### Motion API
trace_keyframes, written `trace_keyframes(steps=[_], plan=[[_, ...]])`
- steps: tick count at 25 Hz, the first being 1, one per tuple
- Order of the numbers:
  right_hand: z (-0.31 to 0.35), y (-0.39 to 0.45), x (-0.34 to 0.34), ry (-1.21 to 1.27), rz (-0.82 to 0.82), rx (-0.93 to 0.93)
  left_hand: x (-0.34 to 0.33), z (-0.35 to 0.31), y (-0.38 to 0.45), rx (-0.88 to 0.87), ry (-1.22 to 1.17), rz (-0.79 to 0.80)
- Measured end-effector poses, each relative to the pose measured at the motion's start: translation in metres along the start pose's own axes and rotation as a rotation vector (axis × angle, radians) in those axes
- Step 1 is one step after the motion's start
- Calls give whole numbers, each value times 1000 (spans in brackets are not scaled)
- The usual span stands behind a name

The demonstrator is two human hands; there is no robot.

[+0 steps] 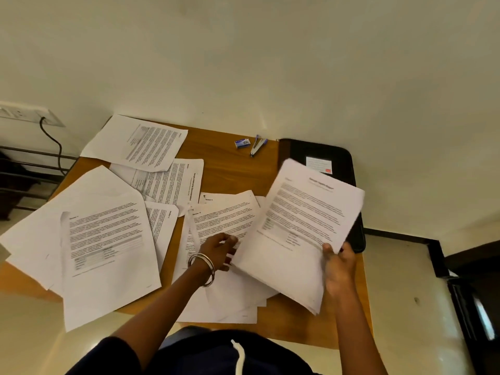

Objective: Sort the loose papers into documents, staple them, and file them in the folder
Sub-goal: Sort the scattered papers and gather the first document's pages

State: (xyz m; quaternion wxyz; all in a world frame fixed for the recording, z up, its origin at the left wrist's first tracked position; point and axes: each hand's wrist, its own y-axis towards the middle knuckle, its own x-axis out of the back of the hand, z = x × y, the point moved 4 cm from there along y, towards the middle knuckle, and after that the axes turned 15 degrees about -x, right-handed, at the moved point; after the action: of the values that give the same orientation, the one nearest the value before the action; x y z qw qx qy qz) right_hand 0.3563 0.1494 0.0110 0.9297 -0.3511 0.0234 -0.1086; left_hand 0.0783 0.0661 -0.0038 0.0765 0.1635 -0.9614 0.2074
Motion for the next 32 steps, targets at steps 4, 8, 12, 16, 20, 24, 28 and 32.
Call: trace_keyframes(steps=[4, 8, 12, 16, 20, 24, 28, 32], plan=[[-11, 9, 12, 418, 87, -154, 38, 28, -1, 79, 409, -222], [-31, 0, 7, 366, 76, -277, 43, 38, -6, 94, 589, -197], [-45, -11, -13, 333, 89, -357, 35, 49, 0, 135, 621, -97], [-55, -14, -28, 376, 150, -401, 36, 49, 3, 113, 613, -134], [-64, -6, -26, 385, 125, -391, 43, 51, 7, 69, 552, -114], [-61, -4, -22, 485, 131, -381, 37, 33, 7, -92, 377, -121], [-60, 1, -16, 534, 184, -356, 18, 18, 10, -112, 67, -84], [-52, -4, -9, 490, 106, -268, -1, 26, 4, -39, 157, 20]])
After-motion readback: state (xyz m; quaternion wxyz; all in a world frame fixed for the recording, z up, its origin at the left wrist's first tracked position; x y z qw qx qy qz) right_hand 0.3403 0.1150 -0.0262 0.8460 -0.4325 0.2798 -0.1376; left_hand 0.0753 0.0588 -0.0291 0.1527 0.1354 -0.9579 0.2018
